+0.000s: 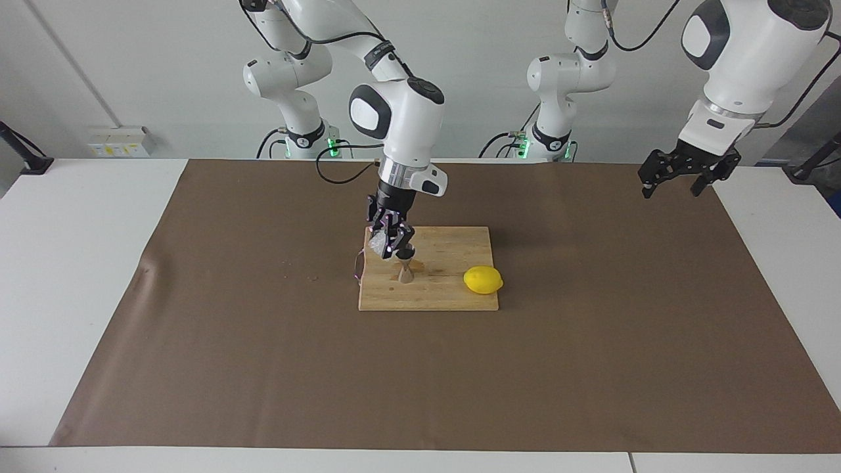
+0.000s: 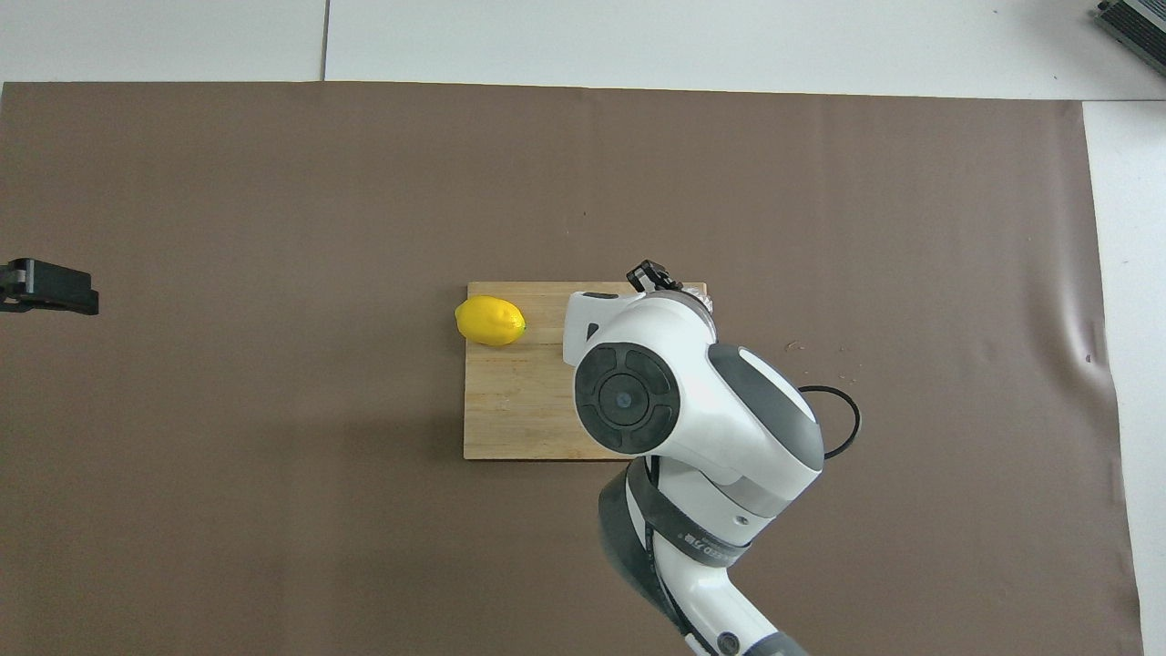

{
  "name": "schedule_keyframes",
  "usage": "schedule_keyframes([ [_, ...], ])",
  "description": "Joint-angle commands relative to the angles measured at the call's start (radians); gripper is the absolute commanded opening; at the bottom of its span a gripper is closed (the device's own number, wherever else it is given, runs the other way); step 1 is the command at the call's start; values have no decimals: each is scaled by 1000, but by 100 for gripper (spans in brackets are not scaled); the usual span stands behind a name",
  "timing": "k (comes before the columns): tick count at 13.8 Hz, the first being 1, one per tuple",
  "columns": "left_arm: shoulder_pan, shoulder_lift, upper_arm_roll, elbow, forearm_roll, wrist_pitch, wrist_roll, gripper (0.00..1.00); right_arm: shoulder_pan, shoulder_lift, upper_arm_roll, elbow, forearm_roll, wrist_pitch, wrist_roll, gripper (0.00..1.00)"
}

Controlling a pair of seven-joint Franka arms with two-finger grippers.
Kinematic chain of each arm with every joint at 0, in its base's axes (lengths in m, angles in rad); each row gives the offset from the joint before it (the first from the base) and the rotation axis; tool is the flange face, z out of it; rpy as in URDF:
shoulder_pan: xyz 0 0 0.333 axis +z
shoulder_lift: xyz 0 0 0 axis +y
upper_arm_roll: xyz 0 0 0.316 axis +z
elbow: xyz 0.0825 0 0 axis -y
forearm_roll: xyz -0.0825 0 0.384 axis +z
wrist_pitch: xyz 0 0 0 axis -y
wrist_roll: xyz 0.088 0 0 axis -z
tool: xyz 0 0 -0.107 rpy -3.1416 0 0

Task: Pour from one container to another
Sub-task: 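Tilt the clear glass over the steel cup with the right gripper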

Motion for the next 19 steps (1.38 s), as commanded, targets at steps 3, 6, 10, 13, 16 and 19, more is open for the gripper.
schedule_keyframes([
  [3,-30,-22,15,-25,1,13,1,100,-19,-26,7,-3,77,12,23,0],
  [6,-30,-25,16,-44,1,46,-1,100,-40,-26,7,-3,99,12,21,0],
  [10,-30,-28,26,-77,1,122,1,100,-60,-25,7,-3,163,14,20,0],
  [13,-28,-23,27,-73,1,111,1,100,-63,-22,7,-1,215,51,18,0],
  [16,-22,-28,27,-73,1,94,5,100,-83,-20,7,-1,259,81,9,0],
  [19,-13,-29,27,-68,1,96,5,100,-103,-23,7,-1,312,81,-14,0],
])
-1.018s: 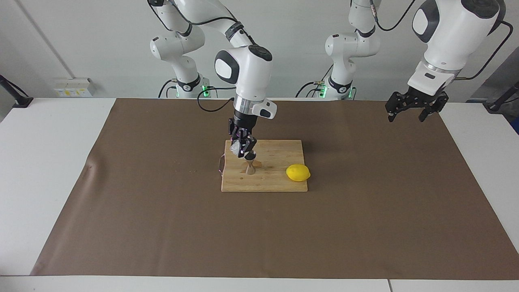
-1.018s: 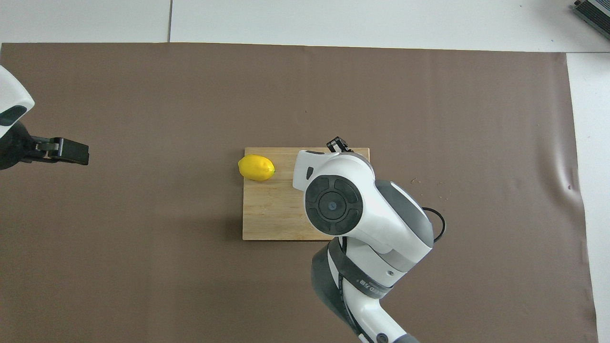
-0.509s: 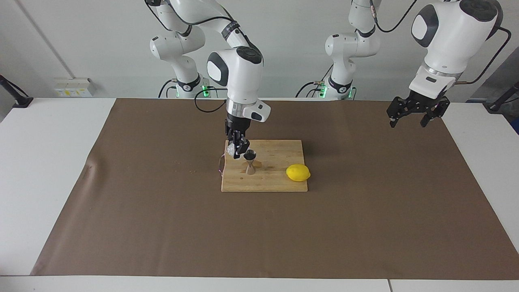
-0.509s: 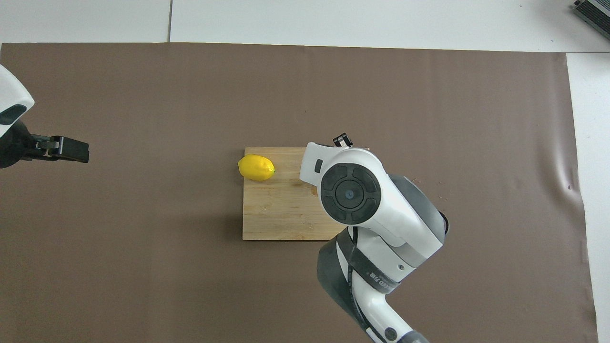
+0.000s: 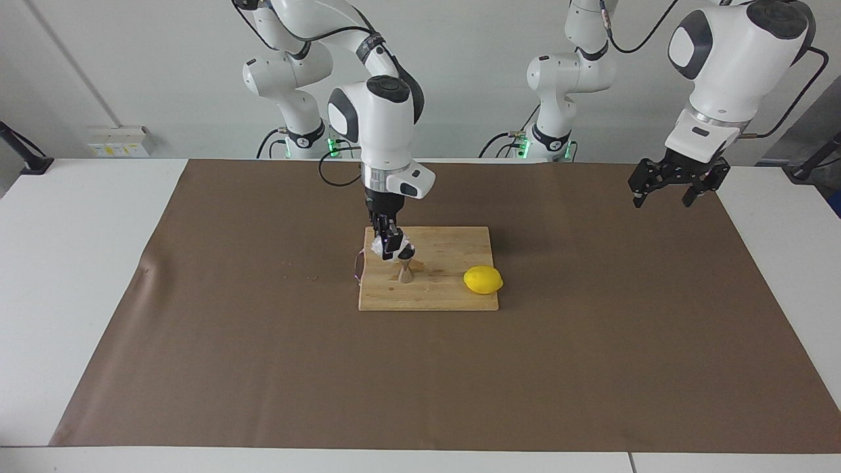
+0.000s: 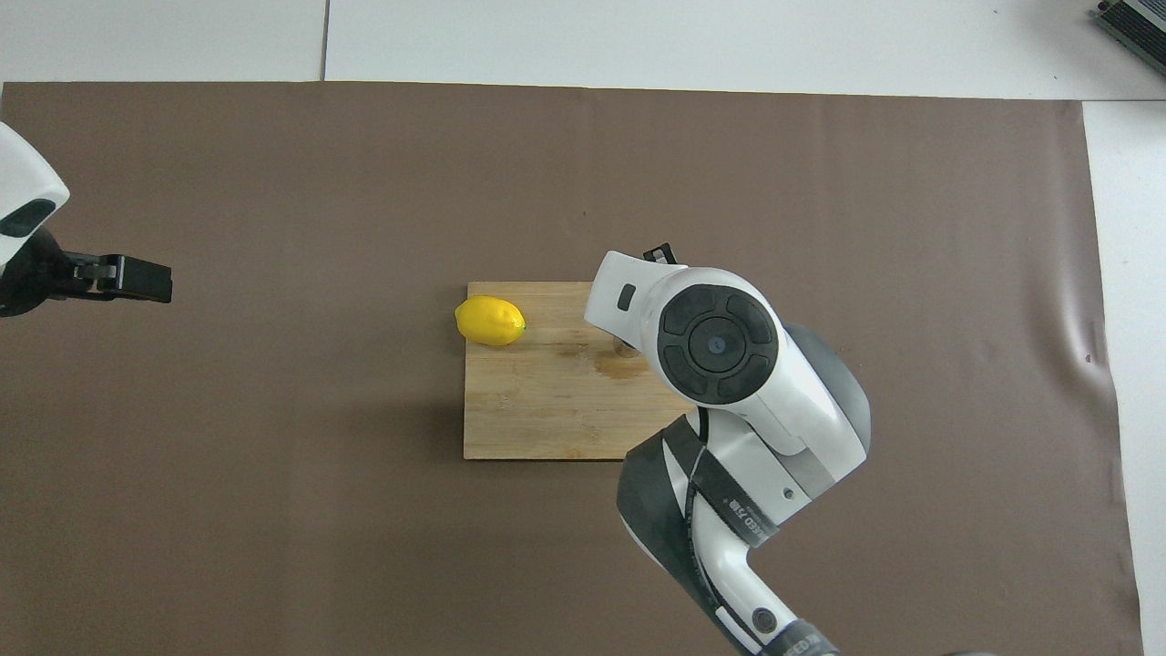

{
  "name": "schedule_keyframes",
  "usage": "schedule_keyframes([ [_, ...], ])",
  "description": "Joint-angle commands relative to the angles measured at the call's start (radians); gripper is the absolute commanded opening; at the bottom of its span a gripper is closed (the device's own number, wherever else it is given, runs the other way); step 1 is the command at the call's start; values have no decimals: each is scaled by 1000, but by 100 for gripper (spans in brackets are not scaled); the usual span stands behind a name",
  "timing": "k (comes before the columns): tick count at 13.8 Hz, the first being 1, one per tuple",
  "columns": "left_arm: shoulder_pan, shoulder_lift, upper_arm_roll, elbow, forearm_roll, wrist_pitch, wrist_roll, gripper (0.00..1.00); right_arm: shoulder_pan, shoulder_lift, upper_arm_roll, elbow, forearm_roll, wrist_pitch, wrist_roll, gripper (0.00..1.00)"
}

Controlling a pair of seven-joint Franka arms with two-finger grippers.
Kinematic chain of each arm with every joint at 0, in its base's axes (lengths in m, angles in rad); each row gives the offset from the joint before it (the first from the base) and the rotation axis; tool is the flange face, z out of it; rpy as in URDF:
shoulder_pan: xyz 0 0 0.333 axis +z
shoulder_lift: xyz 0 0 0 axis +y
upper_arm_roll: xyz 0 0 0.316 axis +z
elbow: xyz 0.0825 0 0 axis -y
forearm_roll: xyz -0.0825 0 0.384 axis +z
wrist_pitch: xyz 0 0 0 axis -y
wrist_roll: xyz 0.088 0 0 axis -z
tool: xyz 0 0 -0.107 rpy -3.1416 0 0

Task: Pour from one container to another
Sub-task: 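Tilt the clear glass over the steel cup with the right gripper, then carry the upright clear glass back to its spot with the right gripper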

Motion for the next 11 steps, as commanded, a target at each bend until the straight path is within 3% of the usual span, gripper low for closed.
schedule_keyframes([
  [1,1,-27,8,-24,1,6,5,100,-22,-10,9,-6,58,10,-26,0],
  [4,2,-28,8,-22,1,7,7,100,-65,-10,9,-11,154,1,-89,0],
  [11,11,-27,2,-21,1,0,8,100,-274,-21,9,-72,484,-11,-313,0],
])
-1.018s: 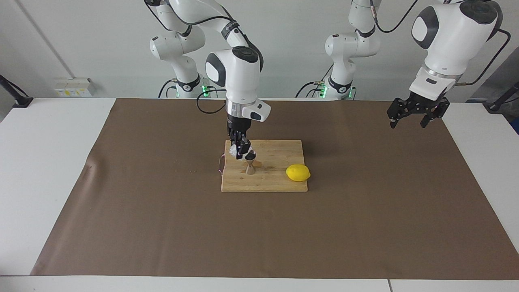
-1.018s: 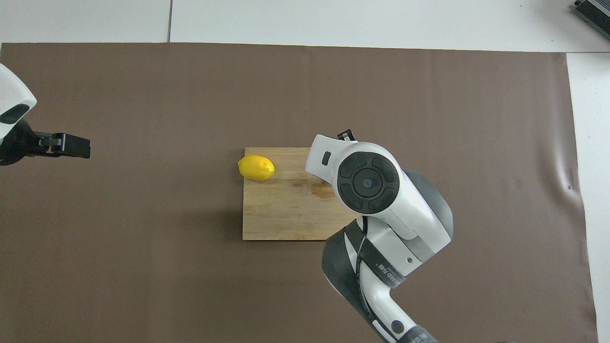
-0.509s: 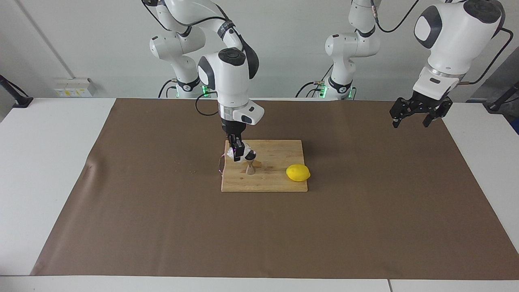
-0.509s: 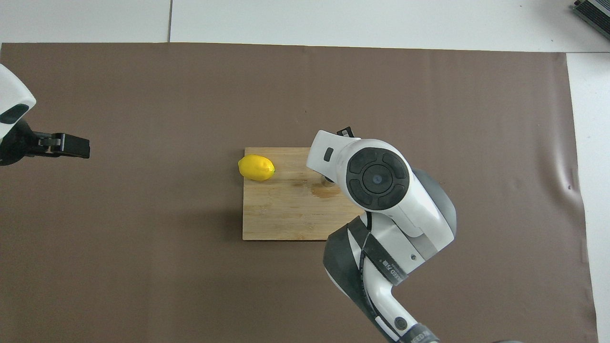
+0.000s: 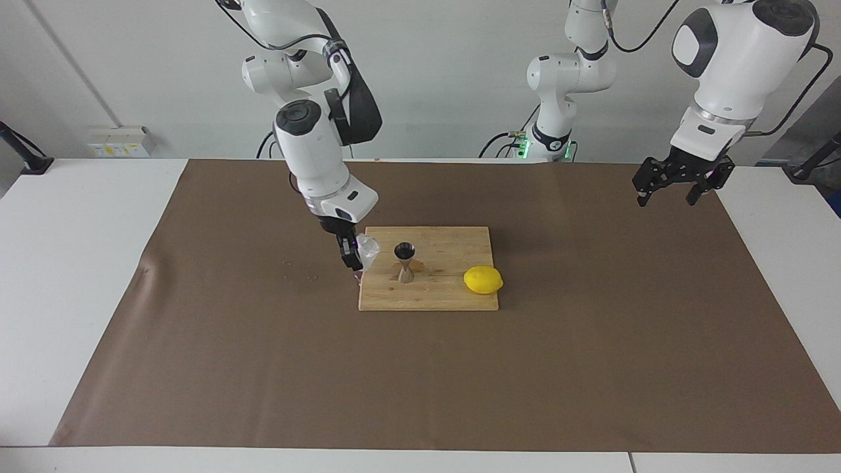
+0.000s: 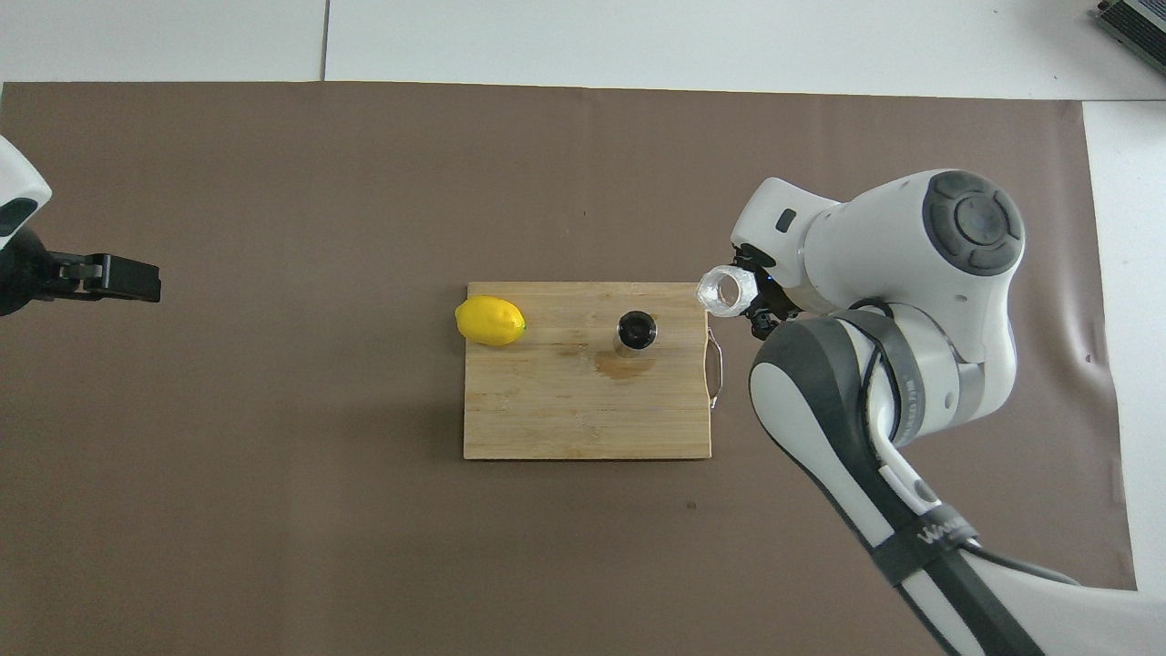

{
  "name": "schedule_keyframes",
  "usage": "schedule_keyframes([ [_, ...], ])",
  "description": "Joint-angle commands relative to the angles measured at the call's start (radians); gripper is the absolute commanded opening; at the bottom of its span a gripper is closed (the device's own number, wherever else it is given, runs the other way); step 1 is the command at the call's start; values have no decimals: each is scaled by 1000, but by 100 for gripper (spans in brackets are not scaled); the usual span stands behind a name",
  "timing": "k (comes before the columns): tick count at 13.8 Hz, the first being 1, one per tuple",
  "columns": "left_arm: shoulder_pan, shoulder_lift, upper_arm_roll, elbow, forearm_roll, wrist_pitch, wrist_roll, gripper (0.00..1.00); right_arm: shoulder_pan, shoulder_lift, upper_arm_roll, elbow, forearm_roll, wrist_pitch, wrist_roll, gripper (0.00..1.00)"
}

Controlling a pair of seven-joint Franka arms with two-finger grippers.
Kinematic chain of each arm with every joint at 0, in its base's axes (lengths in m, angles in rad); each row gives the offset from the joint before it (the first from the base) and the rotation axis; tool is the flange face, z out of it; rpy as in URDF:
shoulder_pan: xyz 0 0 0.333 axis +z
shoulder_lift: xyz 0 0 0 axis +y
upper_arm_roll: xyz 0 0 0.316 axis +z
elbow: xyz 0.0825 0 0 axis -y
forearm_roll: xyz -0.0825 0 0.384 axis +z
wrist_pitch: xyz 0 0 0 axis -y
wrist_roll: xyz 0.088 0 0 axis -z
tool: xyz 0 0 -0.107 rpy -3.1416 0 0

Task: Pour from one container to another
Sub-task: 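Carry the upright clear glass back to its spot with the right gripper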

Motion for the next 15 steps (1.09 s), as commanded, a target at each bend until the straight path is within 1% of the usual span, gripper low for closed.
schedule_keyframes([
  [1,35,-18,-13,-21,1,-2,8,100,-73,-28,13,-63,125,-4,-71,0],
  [3,73,-14,-39,-24,1,-15,8,100,-104,-49,13,-114,176,-3,-115,0],
  [8,47,-2,-18,-24,1,-15,3,100,-199,-45,11,-205,285,3,-284,0],
  [11,34,11,-10,-24,1,-5,3,100,-240,-51,11,-266,306,17,-335,0],
  [14,14,-8,4,-22,2,-18,3,100,-292,-55,11,-289,316,17,-390,0],
  [15,12,-14,4,-21,1,-20,5,100,-317,-54,11,-300,341,17,-427,0],
])
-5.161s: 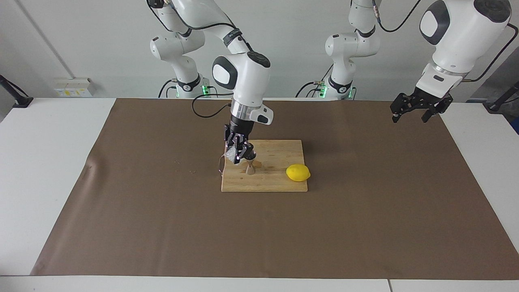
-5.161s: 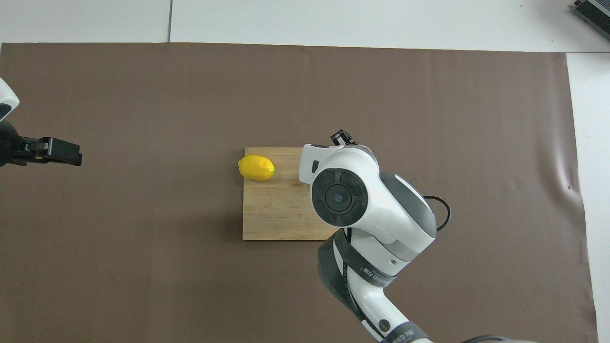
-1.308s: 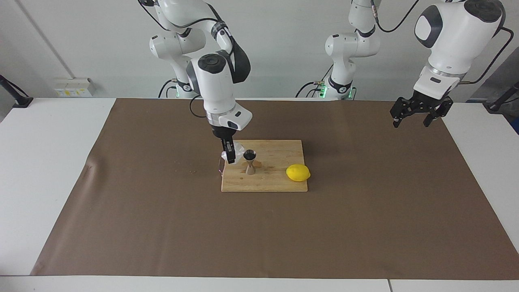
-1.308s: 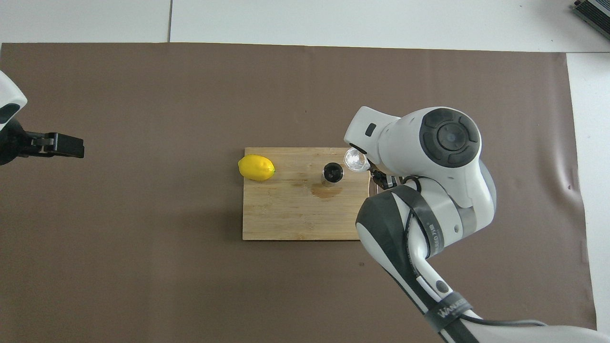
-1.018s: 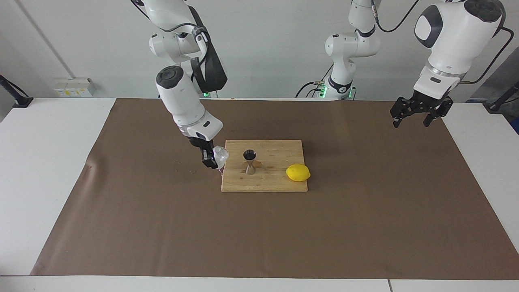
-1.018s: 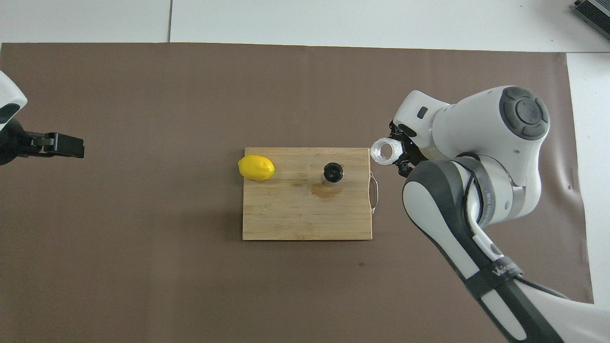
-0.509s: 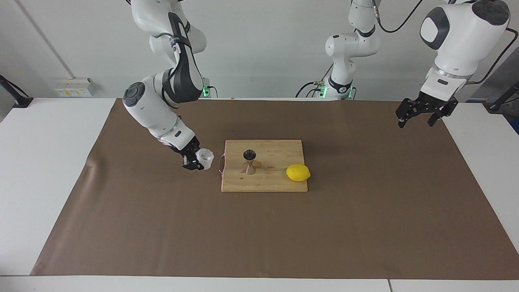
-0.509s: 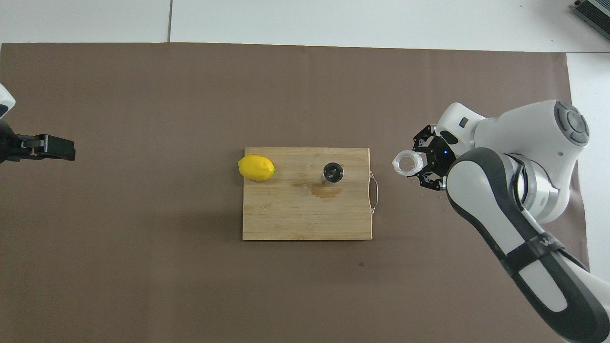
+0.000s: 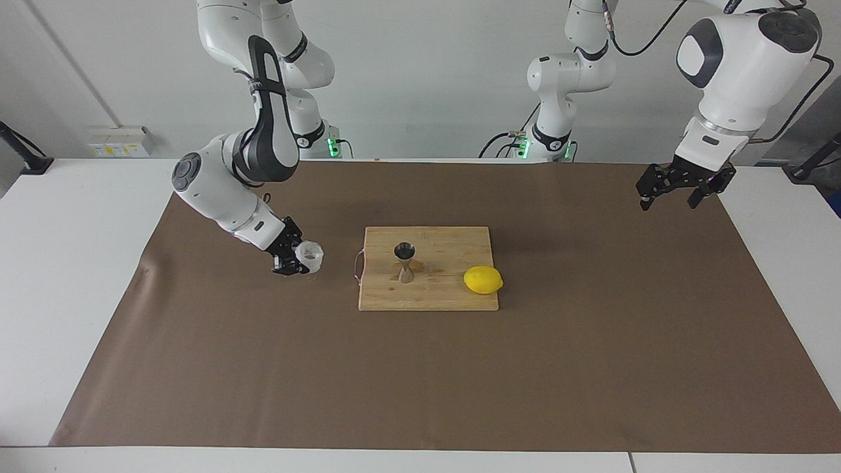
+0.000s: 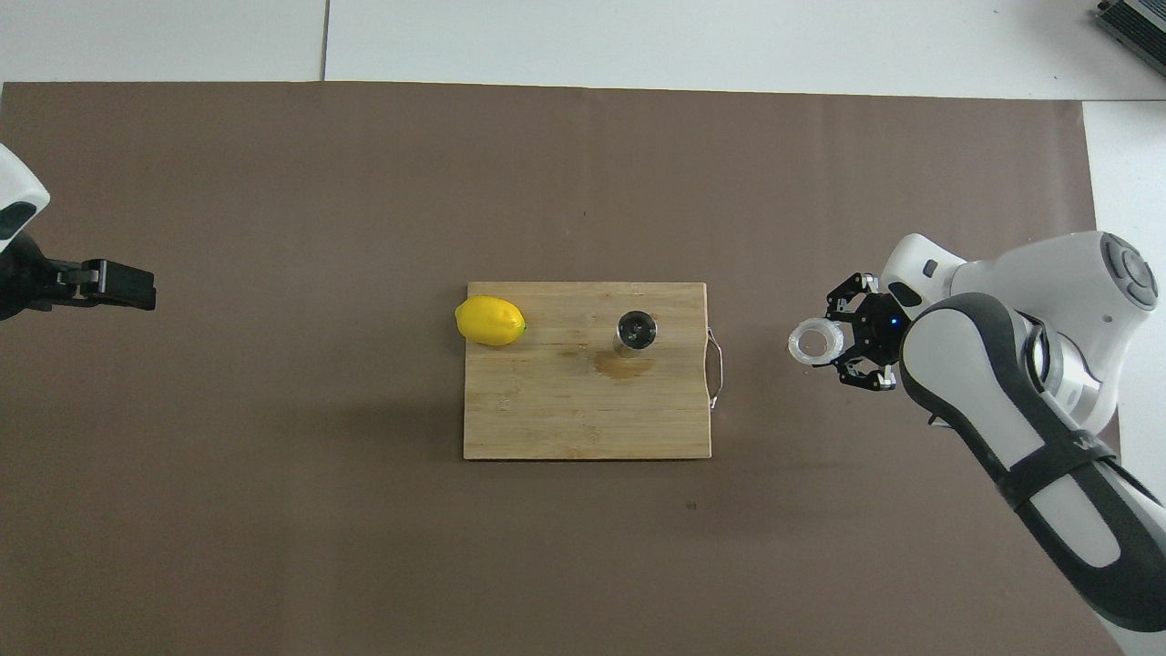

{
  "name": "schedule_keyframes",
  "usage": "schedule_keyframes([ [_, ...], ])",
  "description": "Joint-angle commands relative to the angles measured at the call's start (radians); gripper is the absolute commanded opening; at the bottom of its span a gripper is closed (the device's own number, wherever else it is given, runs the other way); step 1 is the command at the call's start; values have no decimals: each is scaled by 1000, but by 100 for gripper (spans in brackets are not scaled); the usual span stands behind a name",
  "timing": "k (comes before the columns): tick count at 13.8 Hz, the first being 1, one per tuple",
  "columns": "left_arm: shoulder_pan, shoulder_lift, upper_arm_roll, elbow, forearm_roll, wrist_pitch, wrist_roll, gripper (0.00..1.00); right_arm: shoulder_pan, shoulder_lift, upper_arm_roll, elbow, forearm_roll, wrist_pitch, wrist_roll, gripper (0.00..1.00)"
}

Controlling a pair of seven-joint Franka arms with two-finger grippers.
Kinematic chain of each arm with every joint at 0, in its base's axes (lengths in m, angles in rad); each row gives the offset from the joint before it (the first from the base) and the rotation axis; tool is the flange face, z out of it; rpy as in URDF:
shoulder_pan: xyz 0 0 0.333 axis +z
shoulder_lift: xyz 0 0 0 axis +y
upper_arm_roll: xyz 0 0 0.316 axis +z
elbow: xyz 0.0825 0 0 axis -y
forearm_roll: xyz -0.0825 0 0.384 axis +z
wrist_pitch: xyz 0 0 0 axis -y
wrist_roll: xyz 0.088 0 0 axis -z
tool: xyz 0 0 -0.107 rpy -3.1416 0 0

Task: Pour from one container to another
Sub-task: 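Carry the upright clear glass back to its spot with the right gripper, then lower the clear glass onto the table and open the right gripper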

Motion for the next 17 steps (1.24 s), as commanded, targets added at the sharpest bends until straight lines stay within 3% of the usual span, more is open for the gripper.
schedule_keyframes([
  [1,-29,-32,19,-7,1,-12,4,100,-59,-36,11,-62,83,15,-126,0],
  [8,-23,-33,19,-7,1,-11,4,100,-110,-36,11,-125,88,59,-255,0],
  [17,-19,-32,19,-7,2,-11,5,100,-121,-23,11,-156,91,87,-269,0],
])
